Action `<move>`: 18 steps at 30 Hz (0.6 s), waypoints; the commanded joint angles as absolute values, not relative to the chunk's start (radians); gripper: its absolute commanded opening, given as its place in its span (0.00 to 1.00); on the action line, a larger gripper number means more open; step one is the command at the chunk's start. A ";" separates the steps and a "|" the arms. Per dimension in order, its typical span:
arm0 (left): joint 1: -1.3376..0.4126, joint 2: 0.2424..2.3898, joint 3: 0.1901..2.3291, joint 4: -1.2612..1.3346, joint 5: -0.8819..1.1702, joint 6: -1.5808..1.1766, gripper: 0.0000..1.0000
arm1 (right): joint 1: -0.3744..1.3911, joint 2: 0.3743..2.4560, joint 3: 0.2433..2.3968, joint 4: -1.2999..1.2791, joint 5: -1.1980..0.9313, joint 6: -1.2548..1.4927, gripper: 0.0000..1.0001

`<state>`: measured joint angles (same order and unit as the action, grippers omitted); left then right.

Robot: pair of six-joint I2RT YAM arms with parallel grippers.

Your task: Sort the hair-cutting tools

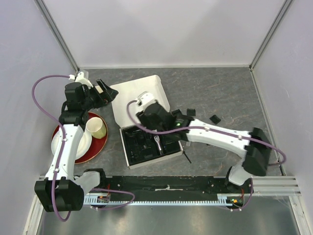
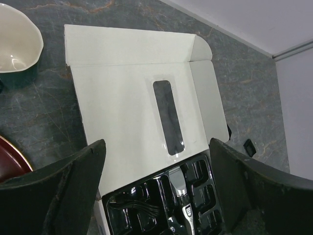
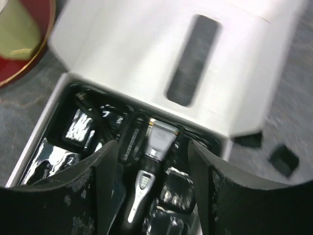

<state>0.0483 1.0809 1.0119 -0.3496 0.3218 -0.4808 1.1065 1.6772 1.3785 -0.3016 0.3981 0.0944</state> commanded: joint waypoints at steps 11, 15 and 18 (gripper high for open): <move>0.051 1.071 1.068 -0.333 0.518 -0.489 0.93 | 0.767 1.414 1.017 -0.655 0.506 0.712 0.66; 0.051 1.054 1.051 -0.370 0.525 -0.482 0.92 | 0.753 1.434 0.991 -0.647 0.456 0.712 0.64; 0.049 1.032 1.010 -0.370 0.540 -0.460 0.92 | 0.747 1.448 0.956 -0.623 0.408 0.716 0.63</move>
